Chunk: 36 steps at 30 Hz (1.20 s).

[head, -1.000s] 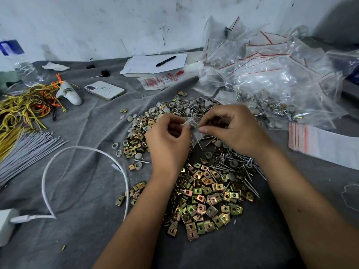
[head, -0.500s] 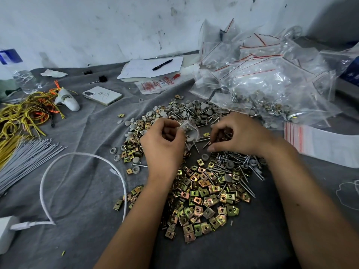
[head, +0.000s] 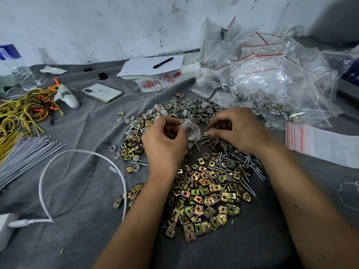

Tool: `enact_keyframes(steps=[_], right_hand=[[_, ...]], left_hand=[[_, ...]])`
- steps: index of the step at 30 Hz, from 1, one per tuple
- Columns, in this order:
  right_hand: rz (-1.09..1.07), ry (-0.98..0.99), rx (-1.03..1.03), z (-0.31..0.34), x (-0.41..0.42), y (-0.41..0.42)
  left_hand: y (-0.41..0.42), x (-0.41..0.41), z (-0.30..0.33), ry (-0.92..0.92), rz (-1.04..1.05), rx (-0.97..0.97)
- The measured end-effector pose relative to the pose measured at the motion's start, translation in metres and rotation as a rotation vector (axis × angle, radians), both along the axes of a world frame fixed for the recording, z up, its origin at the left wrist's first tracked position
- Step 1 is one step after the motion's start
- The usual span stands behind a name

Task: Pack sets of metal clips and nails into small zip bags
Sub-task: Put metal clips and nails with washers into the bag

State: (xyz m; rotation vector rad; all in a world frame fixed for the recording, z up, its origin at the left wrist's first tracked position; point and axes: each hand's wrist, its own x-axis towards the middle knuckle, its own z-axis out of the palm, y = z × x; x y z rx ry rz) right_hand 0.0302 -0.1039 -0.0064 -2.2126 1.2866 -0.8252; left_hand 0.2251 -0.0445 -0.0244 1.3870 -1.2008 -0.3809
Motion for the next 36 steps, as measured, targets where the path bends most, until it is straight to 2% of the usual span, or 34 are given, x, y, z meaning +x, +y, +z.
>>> enact_keyframes(steps=[4, 6, 9, 15, 18, 22, 24, 28, 31, 36], right_hand=[[-0.006, -0.220, -0.143, 0.005, 0.011, 0.008], [0.050, -0.261, -0.179, 0.008, 0.018, 0.013], [0.121, -0.196, -0.194, 0.006, 0.026, 0.016], [0.144, 0.103, -0.208, 0.003, 0.031, 0.017], [0.156, 0.093, -0.195, 0.003, 0.032, 0.018], [0.006, -0.117, -0.212, 0.002, 0.026, 0.013], [-0.134, -0.138, -0.225, 0.000, 0.019, 0.007], [-0.395, 0.099, -0.174, -0.009, 0.004, -0.005], [-0.368, 0.217, -0.097, -0.011, 0.004, -0.006], [-0.224, 0.328, -0.124, -0.007, 0.015, -0.003]], left_hand=[[0.001, -0.001, 0.001, -0.012, -0.010, 0.000], [0.001, -0.001, 0.002, -0.014, -0.015, -0.004], [0.002, -0.001, 0.003, -0.023, -0.016, -0.011], [0.002, -0.002, 0.003, -0.029, -0.009, -0.034], [0.002, -0.001, 0.002, -0.016, -0.004, -0.032], [0.002, -0.001, 0.002, -0.010, -0.006, -0.026], [0.002, -0.001, 0.002, -0.012, -0.001, -0.025], [0.002, -0.001, 0.002, -0.003, 0.016, -0.035], [0.002, -0.001, 0.003, 0.021, 0.053, -0.052], [0.002, 0.001, 0.003, 0.093, 0.062, -0.037]])
